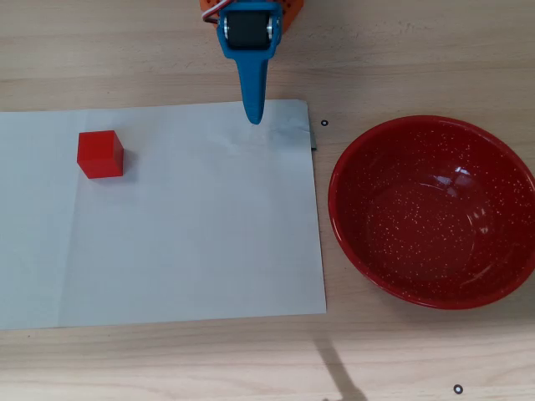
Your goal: Grasp the red cube and put it in the red bowl
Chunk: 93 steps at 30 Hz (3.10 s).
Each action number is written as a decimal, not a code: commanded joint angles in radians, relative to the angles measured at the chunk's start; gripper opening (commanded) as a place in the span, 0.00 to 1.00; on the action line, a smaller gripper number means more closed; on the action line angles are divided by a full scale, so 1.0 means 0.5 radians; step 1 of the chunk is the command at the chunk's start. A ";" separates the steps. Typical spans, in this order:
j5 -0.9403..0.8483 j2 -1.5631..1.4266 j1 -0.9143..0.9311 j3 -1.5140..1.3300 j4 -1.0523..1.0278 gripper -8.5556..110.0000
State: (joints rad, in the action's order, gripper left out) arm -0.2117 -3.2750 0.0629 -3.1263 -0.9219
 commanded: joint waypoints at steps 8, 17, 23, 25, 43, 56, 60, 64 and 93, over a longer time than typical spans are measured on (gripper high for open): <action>0.092 0.009 0.028 0.000 0.012 0.08; 0.227 0.405 -0.025 0.494 -0.117 0.08; 0.322 0.742 -0.110 0.979 -0.377 0.08; 0.347 0.841 -0.141 1.147 -0.482 0.08; 0.807 1.730 -0.500 2.660 -1.197 0.08; 1.252 2.445 -1.092 3.427 -1.703 0.08; 1.331 2.623 -1.270 3.482 -1.700 0.12; 1.399 2.801 -1.384 3.531 -1.638 0.13; 1.740 3.614 -1.589 3.721 -1.166 0.43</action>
State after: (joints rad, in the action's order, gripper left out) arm 0.6397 -1.4097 -0.6734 -1.3852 -1.5263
